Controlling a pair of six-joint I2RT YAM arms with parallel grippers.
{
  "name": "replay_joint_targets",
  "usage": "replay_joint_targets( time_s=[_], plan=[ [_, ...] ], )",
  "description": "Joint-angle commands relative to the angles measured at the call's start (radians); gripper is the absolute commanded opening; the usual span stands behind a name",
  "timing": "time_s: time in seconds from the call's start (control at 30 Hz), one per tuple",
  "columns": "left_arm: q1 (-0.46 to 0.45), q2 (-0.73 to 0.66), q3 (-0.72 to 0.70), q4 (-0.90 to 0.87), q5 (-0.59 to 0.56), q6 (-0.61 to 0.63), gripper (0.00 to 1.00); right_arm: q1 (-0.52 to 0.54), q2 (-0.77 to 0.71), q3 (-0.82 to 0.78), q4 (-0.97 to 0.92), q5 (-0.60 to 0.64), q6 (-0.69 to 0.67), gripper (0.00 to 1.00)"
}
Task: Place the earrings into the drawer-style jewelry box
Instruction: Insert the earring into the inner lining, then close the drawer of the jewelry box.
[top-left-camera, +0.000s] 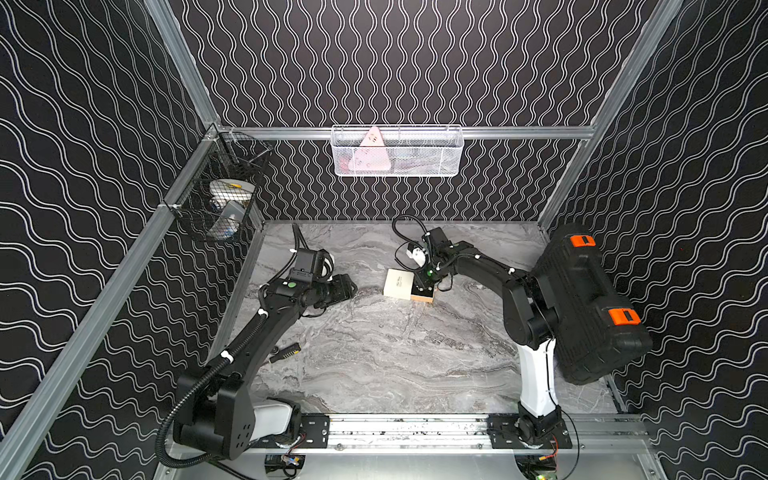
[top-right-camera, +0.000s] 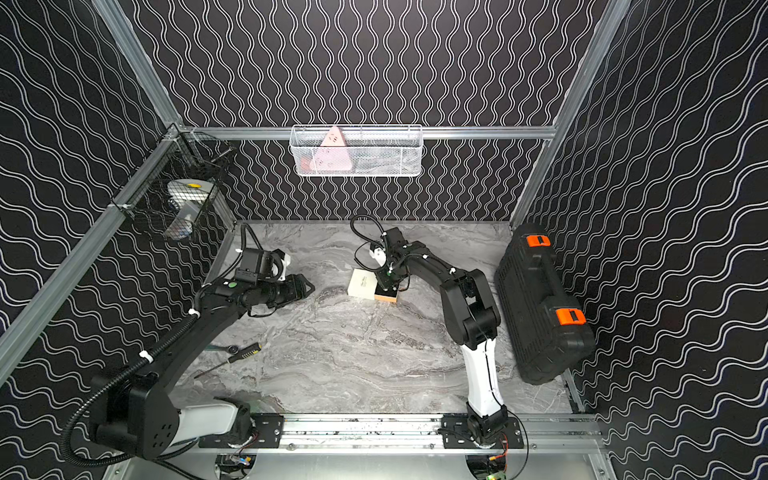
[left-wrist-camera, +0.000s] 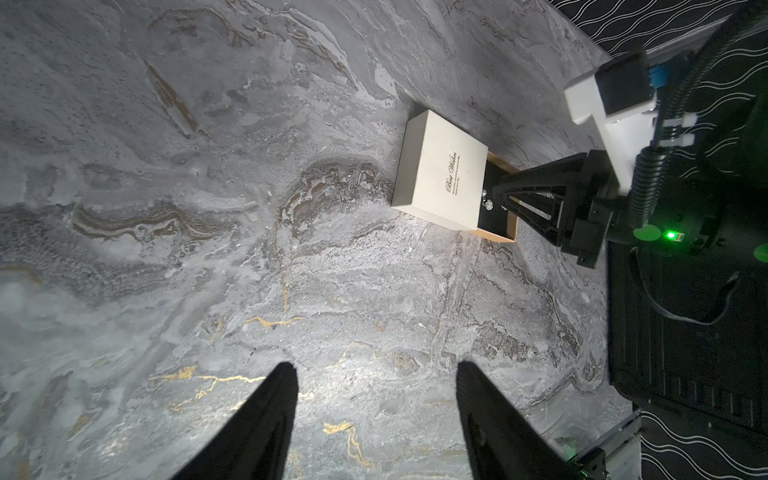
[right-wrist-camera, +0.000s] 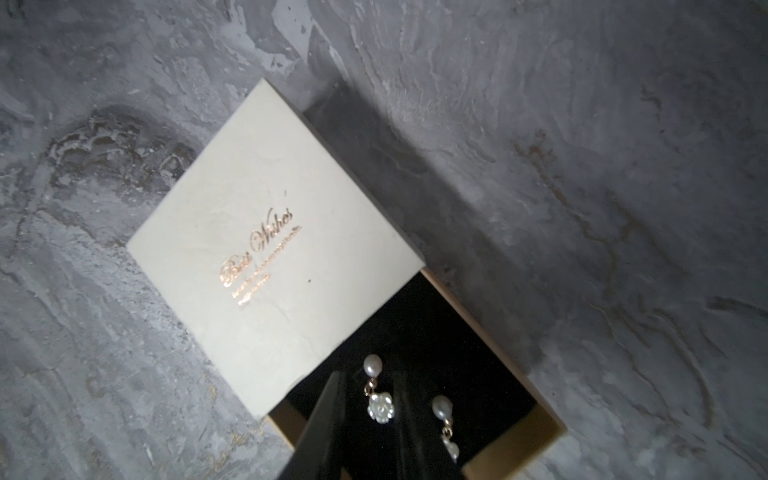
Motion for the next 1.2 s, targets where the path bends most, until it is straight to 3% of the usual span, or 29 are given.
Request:
replay_joint_targets(
  time_s=[0.0, 0.23, 0.43, 0.57, 0.83, 0.9, 1.17],
  plan=[
    [0.0, -0.001, 0.007, 0.007, 0.004, 0.011, 0.66, 0.002, -0.009, -0.005, 0.009, -0.001, 0.001, 0.21],
    [0.001, -0.004, -0.003, 0.025, 0.004, 0.003, 0.66, -0.004, -0.018, -0.017, 0.017, -0.003, 0.028, 0.18],
    [-0.002, 0.025, 0.002, 0.117, 0.012, -0.025, 0.69, -0.028, -0.165, -0.152, 0.145, -0.013, 0.098, 0.24],
    [-0.039, 0.123, 0.049, 0.173, 0.008, -0.055, 0.73, -0.095, -0.266, -0.27, 0.254, -0.068, 0.208, 0.31],
    [-0.151, 0.38, 0.234, 0.214, -0.067, -0.067, 0.91, -0.254, -0.46, -0.569, 0.553, -0.277, 0.514, 0.47],
    [-0.159, 0.445, 0.263, 0.235, -0.074, -0.061, 0.97, -0.265, -0.49, -0.632, 0.627, -0.276, 0.583, 0.51],
    [-0.164, 0.639, 0.359, 0.276, -0.044, -0.022, 0.99, -0.273, -0.432, -0.721, 0.781, -0.372, 0.764, 0.55]
  ],
)
